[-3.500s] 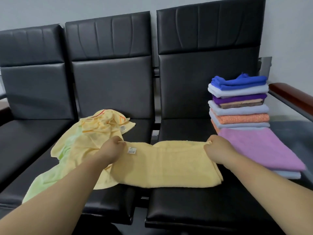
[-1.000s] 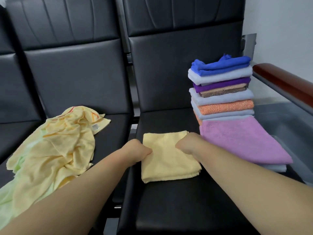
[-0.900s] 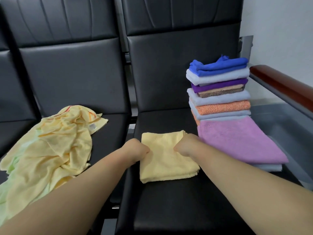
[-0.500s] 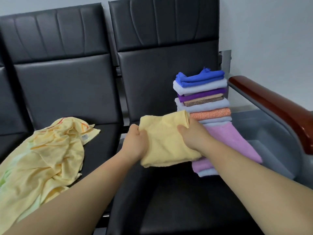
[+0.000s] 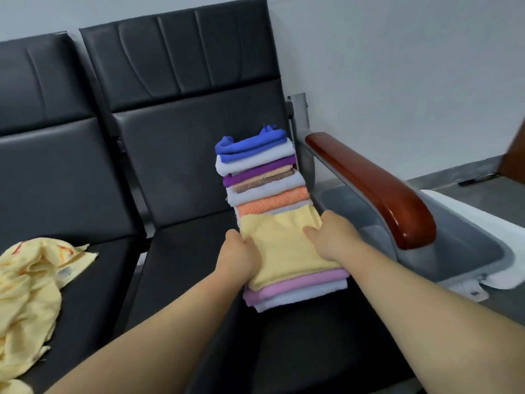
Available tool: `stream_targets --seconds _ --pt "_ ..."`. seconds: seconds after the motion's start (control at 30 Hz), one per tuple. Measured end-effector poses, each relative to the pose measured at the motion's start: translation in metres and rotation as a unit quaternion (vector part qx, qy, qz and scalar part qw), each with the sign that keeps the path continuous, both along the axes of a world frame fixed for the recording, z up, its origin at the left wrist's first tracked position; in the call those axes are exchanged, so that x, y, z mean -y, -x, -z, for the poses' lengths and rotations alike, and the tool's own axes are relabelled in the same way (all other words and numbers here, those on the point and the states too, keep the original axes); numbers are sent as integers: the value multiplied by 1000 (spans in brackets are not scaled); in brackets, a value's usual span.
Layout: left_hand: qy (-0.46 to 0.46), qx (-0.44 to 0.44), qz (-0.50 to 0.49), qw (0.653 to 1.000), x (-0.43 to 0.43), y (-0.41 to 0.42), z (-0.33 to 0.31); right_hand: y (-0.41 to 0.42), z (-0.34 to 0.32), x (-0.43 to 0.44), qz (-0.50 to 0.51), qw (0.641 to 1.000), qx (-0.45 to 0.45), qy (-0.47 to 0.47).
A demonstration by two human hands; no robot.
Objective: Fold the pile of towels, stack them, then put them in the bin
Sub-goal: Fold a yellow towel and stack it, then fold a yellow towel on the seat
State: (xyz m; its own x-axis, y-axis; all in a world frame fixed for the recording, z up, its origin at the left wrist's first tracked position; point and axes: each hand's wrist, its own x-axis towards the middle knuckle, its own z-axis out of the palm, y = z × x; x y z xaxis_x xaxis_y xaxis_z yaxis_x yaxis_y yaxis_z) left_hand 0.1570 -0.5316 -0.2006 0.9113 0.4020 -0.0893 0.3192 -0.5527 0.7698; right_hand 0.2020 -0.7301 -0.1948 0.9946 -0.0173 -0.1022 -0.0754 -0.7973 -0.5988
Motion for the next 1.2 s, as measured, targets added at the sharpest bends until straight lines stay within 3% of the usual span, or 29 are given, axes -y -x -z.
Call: stream_targets --seconds 0.13,0.27,0.5,0.7,0.87,1.07,1.2 --pt "-26 -19 2 1000 -1 -1 0 3 -1 8 12 1000 25 -11" --pt "-43 -6 12 999 -11 5 -9 15 -11 7 -7 994 96 47" --pt "-55 -25 28 998 -63 38 -29 55 -25 -54 -139 973 153 98" --pt "-113 -60 9 992 -166 89 -38 89 -14 -157 -278 949 130 70" --pt "-194 -100 -69 974 -285 137 -40 106 -5 -265 -374 924 72 39" --pt "-246 -95 -175 949 -393 193 -30 126 7 -381 -429 903 11 15" --pt "-224 -85 -225 945 -432 209 -25 139 13 -445 -433 901 -26 -14"
